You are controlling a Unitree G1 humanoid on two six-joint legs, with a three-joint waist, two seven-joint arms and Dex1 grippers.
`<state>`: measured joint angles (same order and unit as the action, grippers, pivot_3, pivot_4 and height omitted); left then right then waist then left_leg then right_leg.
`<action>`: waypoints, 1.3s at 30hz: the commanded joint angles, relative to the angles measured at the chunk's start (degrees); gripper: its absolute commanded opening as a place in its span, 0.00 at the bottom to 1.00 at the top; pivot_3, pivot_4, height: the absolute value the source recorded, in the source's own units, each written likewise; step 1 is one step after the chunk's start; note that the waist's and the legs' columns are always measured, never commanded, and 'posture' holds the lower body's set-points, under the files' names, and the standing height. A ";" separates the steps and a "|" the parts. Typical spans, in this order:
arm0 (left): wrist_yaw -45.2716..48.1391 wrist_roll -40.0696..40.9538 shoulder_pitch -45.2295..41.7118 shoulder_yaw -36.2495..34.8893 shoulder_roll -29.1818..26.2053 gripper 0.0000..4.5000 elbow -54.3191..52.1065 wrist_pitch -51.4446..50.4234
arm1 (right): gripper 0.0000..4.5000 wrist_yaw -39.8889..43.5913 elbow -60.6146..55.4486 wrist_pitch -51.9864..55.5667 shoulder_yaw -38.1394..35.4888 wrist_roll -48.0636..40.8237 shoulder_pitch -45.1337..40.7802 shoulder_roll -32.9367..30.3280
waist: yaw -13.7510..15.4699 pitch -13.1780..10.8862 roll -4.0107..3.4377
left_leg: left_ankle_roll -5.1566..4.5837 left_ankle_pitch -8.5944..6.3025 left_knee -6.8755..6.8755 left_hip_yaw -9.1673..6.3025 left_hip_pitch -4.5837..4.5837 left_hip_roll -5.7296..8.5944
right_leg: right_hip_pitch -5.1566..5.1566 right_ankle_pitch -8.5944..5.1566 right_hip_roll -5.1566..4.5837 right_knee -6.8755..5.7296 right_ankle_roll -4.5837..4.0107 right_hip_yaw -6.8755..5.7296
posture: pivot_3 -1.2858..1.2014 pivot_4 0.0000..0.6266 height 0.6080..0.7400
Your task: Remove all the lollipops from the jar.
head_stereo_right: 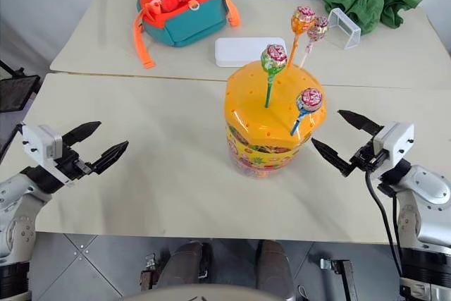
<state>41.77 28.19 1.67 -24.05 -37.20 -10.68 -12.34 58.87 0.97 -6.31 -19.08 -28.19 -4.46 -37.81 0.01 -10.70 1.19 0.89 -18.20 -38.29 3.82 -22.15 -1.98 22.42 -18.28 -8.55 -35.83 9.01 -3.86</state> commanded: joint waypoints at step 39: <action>16.12 19.44 -61.54 28.82 6.37 0.99 8.98 -35.81 | 1.00 -10.97 -40.38 7.94 -22.14 -26.46 26.40 5.75 | 1.39 0.11 0.06 | -0.16 -0.09 -0.55 -0.20 -0.03 0.08 | -0.28 0.03 0.06 -0.03 0.07 0.01 | 0.52 0.24 1.00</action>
<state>58.44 48.70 -58.28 4.02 -31.07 -1.49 -47.31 48.58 -37.81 1.75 -39.32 -54.45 21.70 -31.50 1.40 -10.60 1.24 0.73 -18.29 -38.84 3.62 -22.19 -1.90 22.16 -18.24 -8.49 -35.87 9.08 -3.84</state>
